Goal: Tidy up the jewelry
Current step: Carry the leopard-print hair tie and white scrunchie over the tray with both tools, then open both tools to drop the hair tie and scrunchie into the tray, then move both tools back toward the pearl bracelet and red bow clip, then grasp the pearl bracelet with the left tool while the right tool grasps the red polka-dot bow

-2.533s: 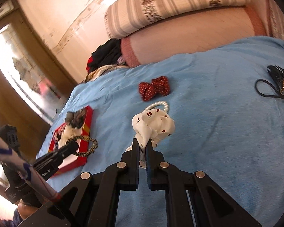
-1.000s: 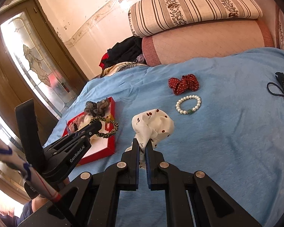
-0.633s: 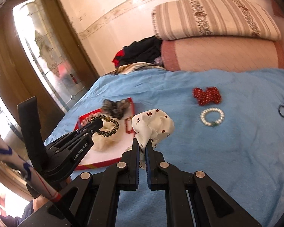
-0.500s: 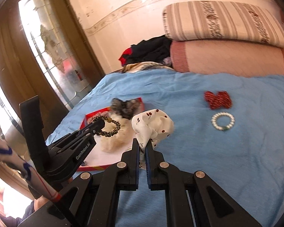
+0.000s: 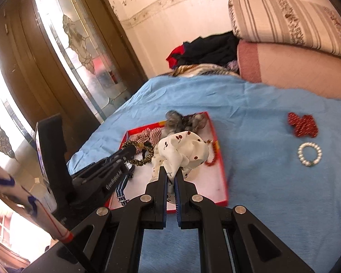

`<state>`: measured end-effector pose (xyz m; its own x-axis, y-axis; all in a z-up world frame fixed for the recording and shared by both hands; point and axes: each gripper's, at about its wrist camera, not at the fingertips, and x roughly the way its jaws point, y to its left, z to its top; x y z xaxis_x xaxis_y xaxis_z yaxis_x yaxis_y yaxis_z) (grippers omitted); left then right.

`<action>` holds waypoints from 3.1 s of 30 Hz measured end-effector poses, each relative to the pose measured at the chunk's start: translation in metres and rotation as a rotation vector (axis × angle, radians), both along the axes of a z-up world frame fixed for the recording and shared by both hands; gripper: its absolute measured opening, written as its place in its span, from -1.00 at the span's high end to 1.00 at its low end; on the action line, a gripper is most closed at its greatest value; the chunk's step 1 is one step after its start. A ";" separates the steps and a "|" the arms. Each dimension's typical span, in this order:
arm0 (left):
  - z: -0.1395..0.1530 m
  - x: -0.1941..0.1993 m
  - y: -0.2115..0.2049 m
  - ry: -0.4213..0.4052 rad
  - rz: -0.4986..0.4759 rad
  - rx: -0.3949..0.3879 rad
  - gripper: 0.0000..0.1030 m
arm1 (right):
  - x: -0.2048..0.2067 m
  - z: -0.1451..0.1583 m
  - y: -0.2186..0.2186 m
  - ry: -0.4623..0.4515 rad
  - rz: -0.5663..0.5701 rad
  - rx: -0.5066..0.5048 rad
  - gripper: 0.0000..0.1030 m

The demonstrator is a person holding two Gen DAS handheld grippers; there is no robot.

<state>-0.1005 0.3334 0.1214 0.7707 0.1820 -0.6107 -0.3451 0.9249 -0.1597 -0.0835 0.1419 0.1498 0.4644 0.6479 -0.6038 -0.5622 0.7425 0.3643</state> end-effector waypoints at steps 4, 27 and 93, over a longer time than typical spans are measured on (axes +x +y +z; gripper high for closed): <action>-0.015 0.005 0.023 0.066 0.041 -0.040 0.88 | 0.010 -0.018 0.015 0.043 0.023 -0.007 0.86; -0.051 0.021 0.044 0.213 0.115 -0.095 0.37 | 0.031 -0.083 0.037 0.164 0.035 -0.124 0.61; -0.094 0.234 -0.268 0.408 -0.387 -0.139 0.83 | 0.097 -0.056 -0.306 0.216 -0.452 0.210 0.20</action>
<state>0.1333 0.0659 0.0274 0.4621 -0.1689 -0.8706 -0.0451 0.9759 -0.2133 0.0136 -0.1639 0.0941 0.6045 0.5293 -0.5953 -0.0991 0.7915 0.6031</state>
